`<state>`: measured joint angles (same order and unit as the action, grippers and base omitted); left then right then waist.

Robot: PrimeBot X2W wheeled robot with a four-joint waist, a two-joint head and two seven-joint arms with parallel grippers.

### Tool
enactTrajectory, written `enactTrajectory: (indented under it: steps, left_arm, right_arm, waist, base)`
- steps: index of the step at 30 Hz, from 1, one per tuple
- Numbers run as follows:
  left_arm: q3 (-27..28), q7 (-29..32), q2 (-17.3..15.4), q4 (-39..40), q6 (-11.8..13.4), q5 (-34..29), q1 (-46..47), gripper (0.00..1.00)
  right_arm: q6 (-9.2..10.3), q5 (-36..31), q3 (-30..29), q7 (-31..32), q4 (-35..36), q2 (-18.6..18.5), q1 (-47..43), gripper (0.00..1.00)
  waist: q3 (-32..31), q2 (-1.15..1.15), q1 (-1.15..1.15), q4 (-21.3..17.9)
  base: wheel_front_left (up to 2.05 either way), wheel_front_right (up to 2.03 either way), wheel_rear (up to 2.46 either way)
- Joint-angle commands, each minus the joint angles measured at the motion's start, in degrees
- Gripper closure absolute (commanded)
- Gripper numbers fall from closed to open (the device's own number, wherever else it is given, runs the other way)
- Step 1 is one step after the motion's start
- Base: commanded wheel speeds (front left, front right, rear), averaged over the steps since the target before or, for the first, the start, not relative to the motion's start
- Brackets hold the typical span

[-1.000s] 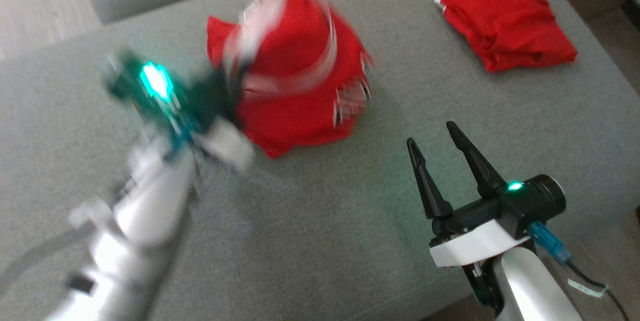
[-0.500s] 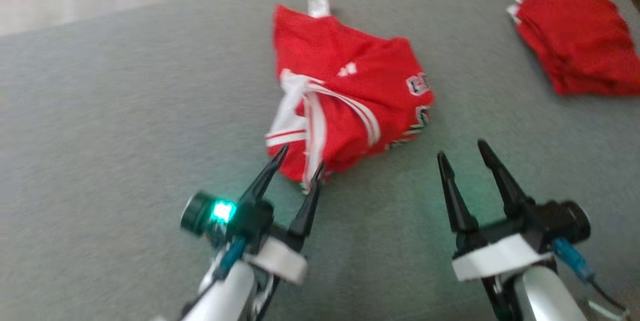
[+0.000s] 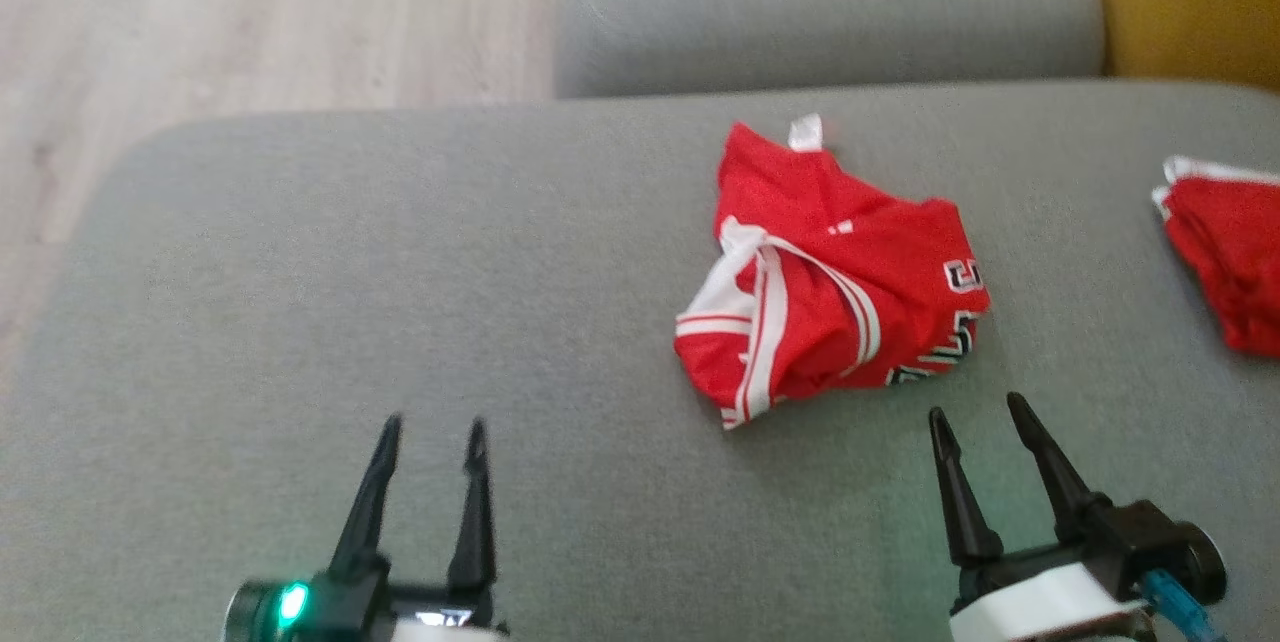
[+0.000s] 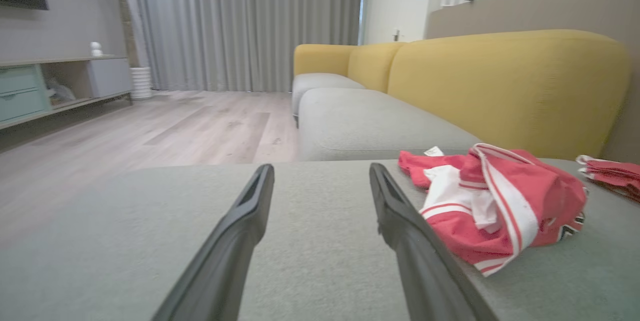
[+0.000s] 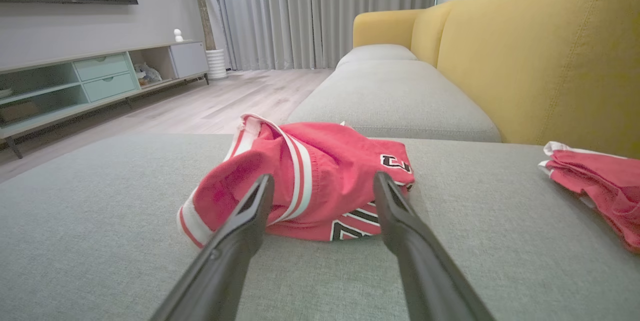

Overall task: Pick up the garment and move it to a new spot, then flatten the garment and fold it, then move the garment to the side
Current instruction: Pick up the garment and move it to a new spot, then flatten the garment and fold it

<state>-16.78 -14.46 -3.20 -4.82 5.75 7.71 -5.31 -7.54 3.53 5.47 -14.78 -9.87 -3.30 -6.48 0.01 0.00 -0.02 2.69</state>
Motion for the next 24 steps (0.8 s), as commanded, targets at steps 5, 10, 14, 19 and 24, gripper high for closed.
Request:
enactTrajectory:
  steps: [5,10,14,19,24]
  left_arm:
    - [4.1,-0.5,0.3,3.7,0.9,-0.9,-2.6,0.0]
    - [4.8,-0.5,0.3,4.2,0.8,-1.4,-4.5,0.0]
    - [5.2,-0.5,0.3,4.3,0.9,-1.5,-4.9,0.0]
    - [5.0,-0.5,0.3,4.7,1.1,-1.9,-5.0,0.0]
    - [5.0,-0.5,0.3,4.7,1.6,-2.0,-5.0,0.0]
  right_arm:
    - [0.05,0.4,0.4,-0.2,2.1,0.2,-0.3,0.0]
    - [0.05,0.7,0.4,-0.2,2.1,0.4,-1.1,0.0]
    - [0.05,0.9,1.0,-0.2,2.0,0.4,-1.1,0.0]
    - [0.05,1.5,1.2,-0.2,1.9,0.4,-1.1,0.0]
    - [0.05,1.7,1.4,-0.2,1.8,0.4,-0.9,0.0]
  waist:
    - [-3.1,0.0,0.02,1.8]
    - [-4.0,0.0,0.02,1.5]
    - [-4.1,0.0,0.02,1.1]
    - [-4.0,0.0,0.02,0.7]
    - [-3.7,0.0,0.02,0.2]
  base:
    - [0.0,0.0,0.0]
    - [0.0,0.0,0.0]
    - [0.0,0.0,0.0]
    - [0.0,0.0,0.0]
    - [0.0,0.0,0.0]
